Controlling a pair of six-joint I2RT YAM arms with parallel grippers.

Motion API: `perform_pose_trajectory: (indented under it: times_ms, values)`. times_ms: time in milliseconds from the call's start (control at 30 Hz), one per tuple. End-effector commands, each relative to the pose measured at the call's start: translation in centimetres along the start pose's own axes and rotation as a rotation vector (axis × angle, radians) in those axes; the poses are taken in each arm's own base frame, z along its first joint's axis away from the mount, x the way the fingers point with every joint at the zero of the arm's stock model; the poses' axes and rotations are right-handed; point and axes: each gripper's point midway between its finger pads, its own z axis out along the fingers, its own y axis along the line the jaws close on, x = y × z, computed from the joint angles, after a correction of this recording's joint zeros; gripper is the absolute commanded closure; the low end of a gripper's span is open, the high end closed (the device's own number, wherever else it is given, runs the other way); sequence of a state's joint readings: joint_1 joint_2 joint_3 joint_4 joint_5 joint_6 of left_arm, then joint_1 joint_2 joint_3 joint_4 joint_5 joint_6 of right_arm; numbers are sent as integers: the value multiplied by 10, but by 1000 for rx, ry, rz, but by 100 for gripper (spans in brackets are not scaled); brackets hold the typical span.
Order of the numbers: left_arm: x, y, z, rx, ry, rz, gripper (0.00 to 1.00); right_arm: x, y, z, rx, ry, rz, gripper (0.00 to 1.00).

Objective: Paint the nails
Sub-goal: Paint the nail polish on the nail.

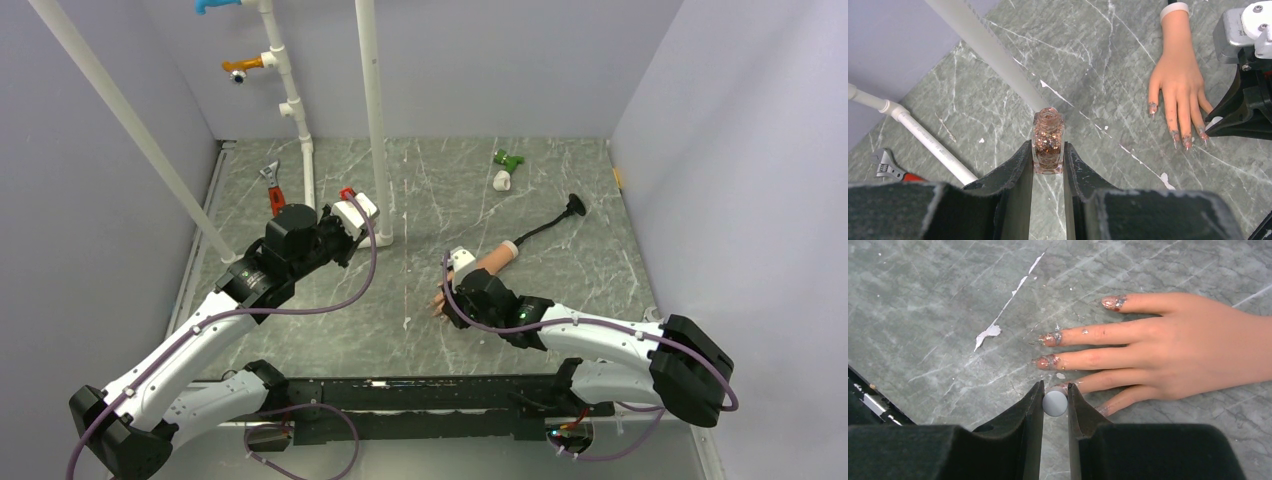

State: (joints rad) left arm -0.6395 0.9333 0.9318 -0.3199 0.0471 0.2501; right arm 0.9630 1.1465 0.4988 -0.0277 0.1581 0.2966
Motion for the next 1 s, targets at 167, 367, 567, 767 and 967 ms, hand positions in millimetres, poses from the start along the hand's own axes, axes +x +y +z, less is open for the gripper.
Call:
perform_pose_trajectory:
  times_ms: [167, 367, 567, 767, 967]
  values:
    - [-26, 7, -5, -20, -72, 15, 100, -20, 17, 2, -65, -60, 18, 100]
    - [-26, 7, -5, -21, -73, 16, 100, -16, 18, 6, -66, -49, 19, 100]
    - [-26, 7, -5, -20, -74, 16, 100, -16, 20, 8, -72, -44, 15, 100]
    - [-26, 7, -5, -20, -74, 15, 100, -15, 22, 9, -81, -44, 18, 100]
    - [-26, 6, -5, -19, -73, 16, 100, -15, 25, 10, -95, -40, 18, 100]
